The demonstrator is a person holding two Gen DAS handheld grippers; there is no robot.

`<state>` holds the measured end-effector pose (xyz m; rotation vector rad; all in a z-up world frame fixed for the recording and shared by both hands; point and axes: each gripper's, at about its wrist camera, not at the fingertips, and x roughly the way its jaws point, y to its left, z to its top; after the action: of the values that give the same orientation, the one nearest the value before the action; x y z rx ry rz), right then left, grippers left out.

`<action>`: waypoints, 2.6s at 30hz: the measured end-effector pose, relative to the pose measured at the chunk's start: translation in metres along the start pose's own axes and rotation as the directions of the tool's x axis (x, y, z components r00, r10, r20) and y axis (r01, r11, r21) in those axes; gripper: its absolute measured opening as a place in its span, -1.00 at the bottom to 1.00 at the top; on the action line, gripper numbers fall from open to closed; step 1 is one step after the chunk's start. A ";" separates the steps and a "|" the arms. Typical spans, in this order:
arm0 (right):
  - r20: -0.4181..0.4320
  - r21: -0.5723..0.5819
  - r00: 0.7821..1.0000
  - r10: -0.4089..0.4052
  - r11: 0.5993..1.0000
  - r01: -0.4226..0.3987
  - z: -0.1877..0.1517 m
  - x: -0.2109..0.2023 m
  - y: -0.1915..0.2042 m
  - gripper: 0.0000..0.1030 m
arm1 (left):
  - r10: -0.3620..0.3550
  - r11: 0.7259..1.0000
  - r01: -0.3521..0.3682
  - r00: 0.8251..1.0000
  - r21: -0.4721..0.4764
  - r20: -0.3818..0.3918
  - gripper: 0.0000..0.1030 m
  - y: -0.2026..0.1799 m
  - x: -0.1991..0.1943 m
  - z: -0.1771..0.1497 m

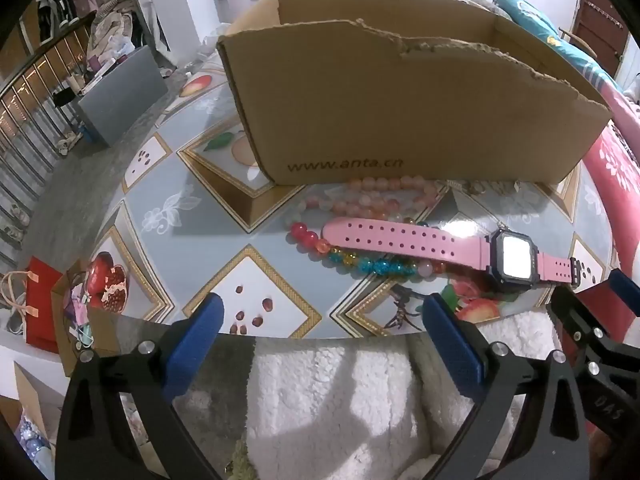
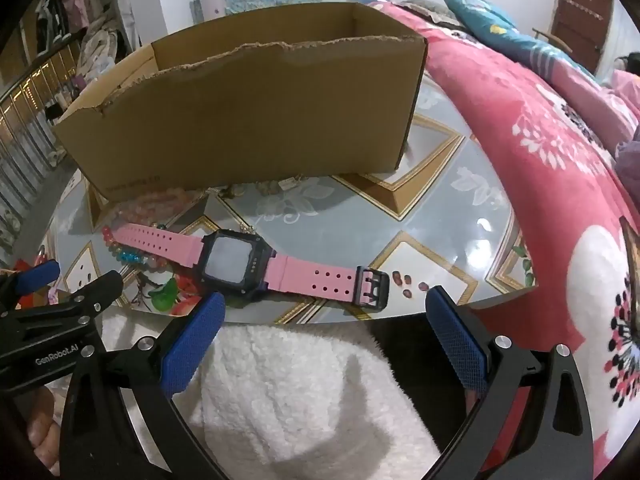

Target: Organize jewelry

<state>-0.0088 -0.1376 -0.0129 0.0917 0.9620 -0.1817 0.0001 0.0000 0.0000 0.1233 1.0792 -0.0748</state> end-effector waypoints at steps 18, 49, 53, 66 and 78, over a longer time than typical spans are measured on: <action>0.021 -0.010 1.000 0.000 1.000 0.000 0.007 -0.012 0.003 0.86 | -0.003 1.000 0.003 1.000 -0.004 -0.001 0.89 0.000 -0.003 -0.003; 0.030 -0.020 1.000 0.004 1.000 -0.003 0.007 -0.009 0.008 0.86 | -0.004 1.000 0.004 1.000 -0.006 -0.004 0.89 0.003 -0.001 -0.002; 0.031 -0.022 1.000 0.002 1.000 -0.002 0.007 -0.009 0.009 0.86 | -0.003 1.000 0.003 1.000 -0.006 -0.003 0.89 0.003 -0.001 -0.002; 0.036 -0.030 0.999 0.003 1.000 -0.002 0.009 -0.011 0.011 0.86 | -0.004 1.000 0.004 1.000 -0.007 -0.005 0.89 0.004 0.000 -0.002; 0.057 -0.049 0.998 0.004 0.999 -0.001 0.007 -0.016 0.014 0.86 | -0.001 1.000 0.001 1.000 -0.014 -0.004 0.89 0.008 0.001 -0.005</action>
<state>-0.0096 -0.1234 0.0037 0.0426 0.9089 -0.1572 -0.0031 0.0089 -0.0027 0.1106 1.0838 -0.0686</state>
